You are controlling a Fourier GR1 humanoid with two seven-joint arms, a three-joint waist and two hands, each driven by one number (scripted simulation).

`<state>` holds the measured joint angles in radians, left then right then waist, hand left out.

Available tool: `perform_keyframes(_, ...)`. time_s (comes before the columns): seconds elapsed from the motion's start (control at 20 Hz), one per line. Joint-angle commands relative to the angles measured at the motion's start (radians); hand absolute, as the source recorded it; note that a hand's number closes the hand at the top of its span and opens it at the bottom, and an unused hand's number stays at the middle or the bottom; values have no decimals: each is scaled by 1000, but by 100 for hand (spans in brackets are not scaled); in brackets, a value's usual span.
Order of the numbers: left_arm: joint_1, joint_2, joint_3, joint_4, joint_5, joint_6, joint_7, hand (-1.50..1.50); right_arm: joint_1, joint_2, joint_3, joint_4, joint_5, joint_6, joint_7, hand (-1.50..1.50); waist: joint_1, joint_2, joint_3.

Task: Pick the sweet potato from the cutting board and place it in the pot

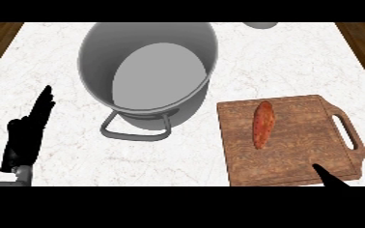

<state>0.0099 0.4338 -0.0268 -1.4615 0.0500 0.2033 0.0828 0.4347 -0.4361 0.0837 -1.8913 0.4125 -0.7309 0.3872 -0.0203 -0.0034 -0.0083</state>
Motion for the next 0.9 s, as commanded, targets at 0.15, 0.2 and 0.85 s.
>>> perform_keyframes(0.15, 10, -2, -8, -41, 8, -32, 2, 0, -21, -118, 26, -262, 177, 266, 490, -150, 37, 8, 3)
perform_keyframes(0.2, 16, 10, 9, -37, 26, -47, -1, 0, -40, -107, 55, -307, 206, 298, 566, -150, 42, 8, 2)
perform_keyframes(0.85, -37, -11, -32, -40, -19, -42, 35, 0, -488, -167, 130, -81, -221, 768, 990, -150, 81, 17, 5)
